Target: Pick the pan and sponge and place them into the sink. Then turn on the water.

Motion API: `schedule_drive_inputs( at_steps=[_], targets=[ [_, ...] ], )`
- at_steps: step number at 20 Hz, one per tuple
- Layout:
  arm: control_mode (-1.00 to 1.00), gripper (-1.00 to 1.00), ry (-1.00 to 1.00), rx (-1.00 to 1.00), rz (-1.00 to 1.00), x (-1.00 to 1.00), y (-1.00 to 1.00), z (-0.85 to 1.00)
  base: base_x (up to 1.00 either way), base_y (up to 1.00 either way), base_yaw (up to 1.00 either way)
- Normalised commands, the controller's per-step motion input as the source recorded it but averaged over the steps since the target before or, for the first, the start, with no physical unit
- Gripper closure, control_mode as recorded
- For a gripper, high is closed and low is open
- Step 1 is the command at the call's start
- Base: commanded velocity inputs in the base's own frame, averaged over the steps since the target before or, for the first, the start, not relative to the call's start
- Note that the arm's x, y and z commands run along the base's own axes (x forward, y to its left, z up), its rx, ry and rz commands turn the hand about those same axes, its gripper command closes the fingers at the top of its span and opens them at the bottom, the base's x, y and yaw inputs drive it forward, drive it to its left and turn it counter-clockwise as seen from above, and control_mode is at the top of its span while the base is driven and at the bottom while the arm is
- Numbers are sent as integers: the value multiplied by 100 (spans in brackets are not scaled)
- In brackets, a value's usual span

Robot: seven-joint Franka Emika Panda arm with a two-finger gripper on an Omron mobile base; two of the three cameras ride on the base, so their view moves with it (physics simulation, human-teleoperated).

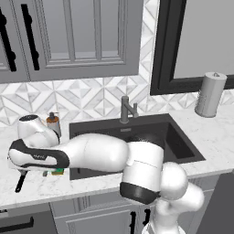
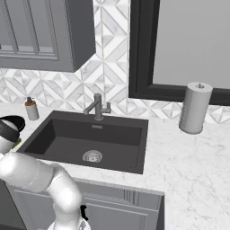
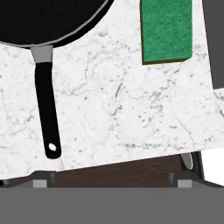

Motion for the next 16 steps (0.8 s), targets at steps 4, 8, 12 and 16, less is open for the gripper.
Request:
schedule_drive_inputs(
  at_steps=[4, 8, 12, 16],
  targets=[
    [-100, -100, 0, -1, 0, 38, 33, -28, 0, 0, 0],
    [-100, -100, 0, 0, 0, 31, 25, -22, 0, 0, 0],
    [-100, -100, 0, 0, 0, 12, 9, -45, 0, 0, 0],
    [-100, -100, 0, 0, 0, 3, 11, -43, 0, 0, 0]
  ],
)
